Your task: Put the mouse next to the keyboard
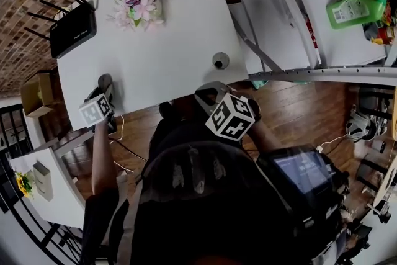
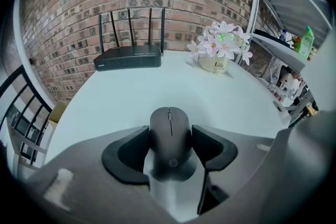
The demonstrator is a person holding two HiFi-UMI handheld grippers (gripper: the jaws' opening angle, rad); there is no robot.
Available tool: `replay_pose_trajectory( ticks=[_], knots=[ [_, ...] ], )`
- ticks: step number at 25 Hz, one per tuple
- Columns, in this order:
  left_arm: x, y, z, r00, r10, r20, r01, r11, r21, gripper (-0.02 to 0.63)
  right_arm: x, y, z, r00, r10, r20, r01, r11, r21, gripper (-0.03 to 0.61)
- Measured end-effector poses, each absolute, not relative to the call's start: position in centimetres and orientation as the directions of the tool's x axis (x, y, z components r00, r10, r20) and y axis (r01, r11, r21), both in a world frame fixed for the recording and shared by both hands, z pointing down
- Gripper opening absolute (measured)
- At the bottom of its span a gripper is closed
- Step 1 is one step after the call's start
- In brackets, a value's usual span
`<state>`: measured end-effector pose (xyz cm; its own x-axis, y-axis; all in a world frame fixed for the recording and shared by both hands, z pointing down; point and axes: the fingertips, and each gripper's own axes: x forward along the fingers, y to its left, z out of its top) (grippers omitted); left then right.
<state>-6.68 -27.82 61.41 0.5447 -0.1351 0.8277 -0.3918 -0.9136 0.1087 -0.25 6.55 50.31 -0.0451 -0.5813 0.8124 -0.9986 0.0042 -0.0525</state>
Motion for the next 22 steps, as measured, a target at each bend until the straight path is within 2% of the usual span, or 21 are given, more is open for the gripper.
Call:
replay_pose_trajectory(
  ticks=[7,22],
  knots=[
    [-6.8,-27.0,61.1,0.539,-0.168,0.825,-0.420,-0.903,0.091,0.264,-0.1,7.0,50.4,-0.062,-0.584,0.809,-0.994,0.106,0.001,0.005],
    [-4.1,-22.4,61.2,0.548,-0.142,0.825,-0.379,-0.921,0.093,0.264,0.1,10.2,50.8,-0.081,-0.593,0.801,-0.993,0.113,-0.017,0.005]
  ],
)
